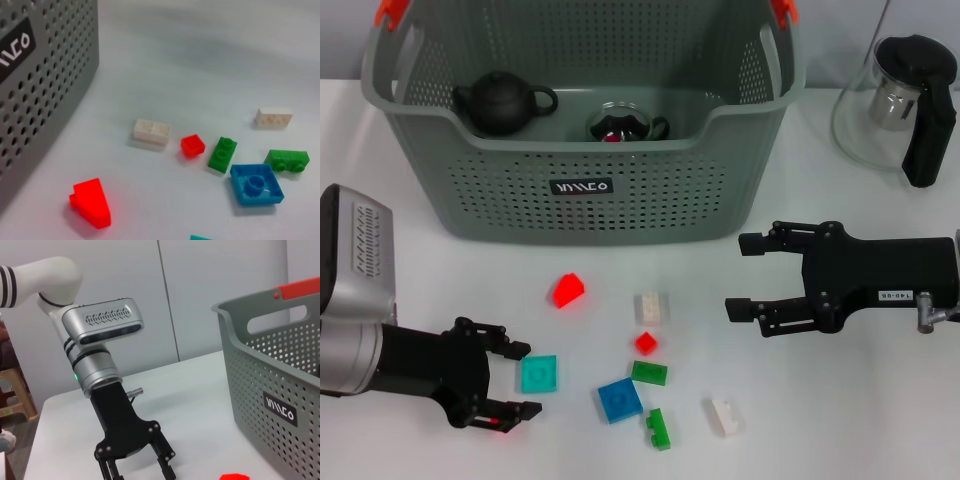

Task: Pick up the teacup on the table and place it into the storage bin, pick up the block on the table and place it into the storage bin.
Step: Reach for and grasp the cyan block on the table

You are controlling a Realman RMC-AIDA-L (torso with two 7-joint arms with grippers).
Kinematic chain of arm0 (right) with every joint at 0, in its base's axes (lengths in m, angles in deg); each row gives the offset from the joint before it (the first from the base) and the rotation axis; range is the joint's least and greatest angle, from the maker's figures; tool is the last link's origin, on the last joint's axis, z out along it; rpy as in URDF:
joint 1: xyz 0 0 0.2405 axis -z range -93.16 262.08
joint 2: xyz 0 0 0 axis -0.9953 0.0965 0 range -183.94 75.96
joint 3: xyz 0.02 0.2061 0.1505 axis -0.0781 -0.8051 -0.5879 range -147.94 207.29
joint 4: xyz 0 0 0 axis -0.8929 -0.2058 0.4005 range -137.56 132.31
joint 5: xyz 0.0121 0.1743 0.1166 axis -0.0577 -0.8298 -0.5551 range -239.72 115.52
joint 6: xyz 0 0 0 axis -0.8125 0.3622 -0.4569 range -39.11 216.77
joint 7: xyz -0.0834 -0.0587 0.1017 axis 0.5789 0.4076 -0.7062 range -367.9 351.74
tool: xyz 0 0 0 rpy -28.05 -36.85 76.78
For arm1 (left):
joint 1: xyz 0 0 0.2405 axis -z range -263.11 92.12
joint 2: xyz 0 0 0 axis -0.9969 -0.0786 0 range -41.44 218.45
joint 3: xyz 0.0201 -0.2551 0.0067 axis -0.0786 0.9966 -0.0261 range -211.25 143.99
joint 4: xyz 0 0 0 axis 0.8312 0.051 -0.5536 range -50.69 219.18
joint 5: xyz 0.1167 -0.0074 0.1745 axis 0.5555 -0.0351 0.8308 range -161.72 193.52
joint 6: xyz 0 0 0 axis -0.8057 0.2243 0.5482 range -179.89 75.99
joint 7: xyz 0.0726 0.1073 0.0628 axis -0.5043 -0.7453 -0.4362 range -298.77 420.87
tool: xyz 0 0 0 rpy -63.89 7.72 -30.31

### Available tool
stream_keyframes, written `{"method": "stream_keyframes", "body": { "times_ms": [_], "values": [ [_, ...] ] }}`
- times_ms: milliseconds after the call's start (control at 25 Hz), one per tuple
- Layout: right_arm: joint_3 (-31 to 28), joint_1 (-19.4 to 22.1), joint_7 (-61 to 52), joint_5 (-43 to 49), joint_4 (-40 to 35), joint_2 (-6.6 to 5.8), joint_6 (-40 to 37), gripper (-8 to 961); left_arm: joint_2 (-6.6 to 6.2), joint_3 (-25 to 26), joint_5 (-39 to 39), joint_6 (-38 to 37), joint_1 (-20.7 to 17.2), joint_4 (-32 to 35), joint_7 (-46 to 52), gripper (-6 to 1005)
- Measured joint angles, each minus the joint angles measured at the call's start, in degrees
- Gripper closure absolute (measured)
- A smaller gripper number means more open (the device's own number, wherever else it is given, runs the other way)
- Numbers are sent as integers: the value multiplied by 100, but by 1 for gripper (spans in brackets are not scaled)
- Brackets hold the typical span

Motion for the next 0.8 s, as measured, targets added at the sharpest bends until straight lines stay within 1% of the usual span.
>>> {"method": "stream_keyframes", "body": {
  "times_ms": [240,520,800],
  "values": [
    [0,0,-3,0,0,0,-1,42,1,6,-7,-46,-5,6,-15,267],
    [0,1,-4,0,0,0,-1,42,16,-41,-53,271,24,-49,-78,266],
    [0,14,0,0,0,0,-1,43,28,-56,-72,290,37,-60,-192,267]
  ]
}}
